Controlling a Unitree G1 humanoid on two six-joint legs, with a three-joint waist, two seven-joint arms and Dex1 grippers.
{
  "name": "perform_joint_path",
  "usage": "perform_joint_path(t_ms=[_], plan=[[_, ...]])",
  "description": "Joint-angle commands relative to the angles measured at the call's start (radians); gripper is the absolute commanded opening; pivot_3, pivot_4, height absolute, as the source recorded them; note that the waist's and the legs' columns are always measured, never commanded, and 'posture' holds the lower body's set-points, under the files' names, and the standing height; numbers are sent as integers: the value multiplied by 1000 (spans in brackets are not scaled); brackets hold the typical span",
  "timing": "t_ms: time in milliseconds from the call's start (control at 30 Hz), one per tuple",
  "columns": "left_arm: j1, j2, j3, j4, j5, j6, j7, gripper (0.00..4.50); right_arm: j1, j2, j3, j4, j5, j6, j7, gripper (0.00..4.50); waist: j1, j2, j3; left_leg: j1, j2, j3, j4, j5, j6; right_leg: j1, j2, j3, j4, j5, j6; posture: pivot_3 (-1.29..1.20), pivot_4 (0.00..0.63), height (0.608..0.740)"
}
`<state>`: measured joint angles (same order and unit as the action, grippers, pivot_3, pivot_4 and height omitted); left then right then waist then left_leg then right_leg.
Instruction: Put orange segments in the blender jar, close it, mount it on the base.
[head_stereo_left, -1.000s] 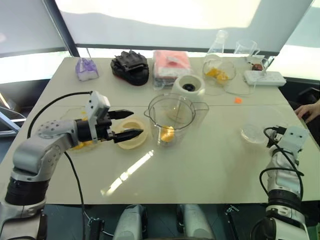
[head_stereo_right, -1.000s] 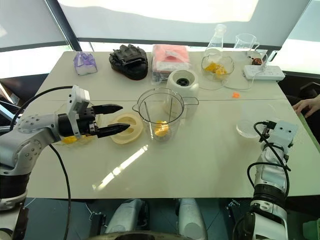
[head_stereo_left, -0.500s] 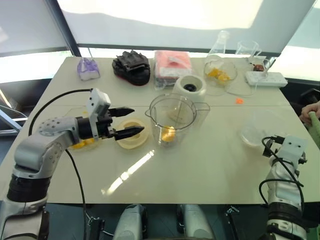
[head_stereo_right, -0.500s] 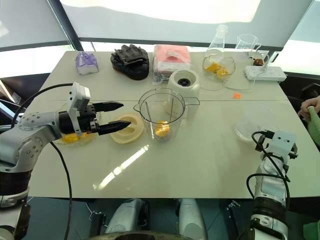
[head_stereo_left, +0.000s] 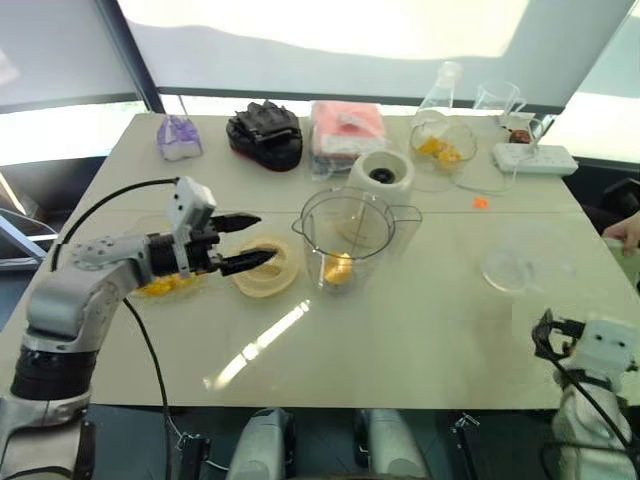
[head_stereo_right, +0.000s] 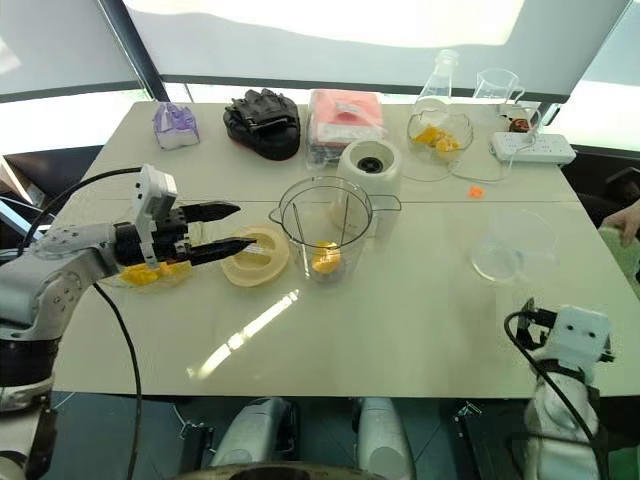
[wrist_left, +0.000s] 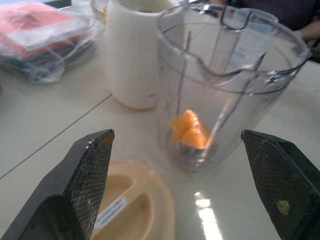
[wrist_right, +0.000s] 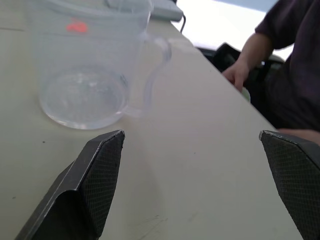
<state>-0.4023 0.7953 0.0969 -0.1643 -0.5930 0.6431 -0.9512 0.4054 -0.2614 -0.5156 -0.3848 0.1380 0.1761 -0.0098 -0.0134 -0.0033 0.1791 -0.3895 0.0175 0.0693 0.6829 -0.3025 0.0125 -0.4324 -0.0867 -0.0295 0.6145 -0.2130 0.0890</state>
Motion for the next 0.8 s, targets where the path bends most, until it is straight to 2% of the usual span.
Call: perform_joint_path(t_ms=[33,100,167,267,367,467,633,800], plan=[[-37,41,-5,68,66,-80,-54,4230,55,-6,-90,-151,119,8,69,4479,-1,-1,0,0,0,0,0,0,0,0,0,0,0,0,0,0,150,740],[-122,47,-114,212,193,-185,-107,4230,201,-49,-133,-263,270,66,236,4479,8,-1,-1,0,1,0,0,0,0,0,0,0,0,0,0,0,150,740],[-202,32,-195,334,285,-275,-151,4230,305,-83,-170,-336,398,123,341,4479,28,0,-1,0,0,-2,0,0,0,1,0,-2,0,-1,0,0,150,740],[-313,-12,-272,500,373,-386,-216,4230,402,-126,-214,-398,536,195,401,4479,27,-3,-2,-1,0,-3,0,0,0,1,1,-3,-2,-1,-1,0,150,740],[-444,-56,-379,708,522,-586,-267,4230,505,-171,-297,-432,628,290,428,4479,25,-6,-1,-2,0,-1,1,-1,1,1,-2,-2,-4,-1,-1,0,150,740],[-570,-113,-438,916,618,-745,-288,4230,606,-206,-382,-504,833,337,476,4479,28,-7,-1,-3,-1,1,1,-2,3,0,-3,-2,-5,-1,-1,0,150,740],[-717,-174,-490,1191,709,-914,-414,4230,626,-278,-477,-555,1054,325,454,4479,23,-14,1,-4,1,2,0,-3,5,-2,-2,-2,-6,-1,-1,0,150,740],[-788,-225,-521,1332,790,-1015,-473,4230,513,-367,-422,-596,1167,312,345,4479,27,-18,3,-5,1,2,0,-4,5,-2,-2,-2,-6,-1,-1,0,150,740]])
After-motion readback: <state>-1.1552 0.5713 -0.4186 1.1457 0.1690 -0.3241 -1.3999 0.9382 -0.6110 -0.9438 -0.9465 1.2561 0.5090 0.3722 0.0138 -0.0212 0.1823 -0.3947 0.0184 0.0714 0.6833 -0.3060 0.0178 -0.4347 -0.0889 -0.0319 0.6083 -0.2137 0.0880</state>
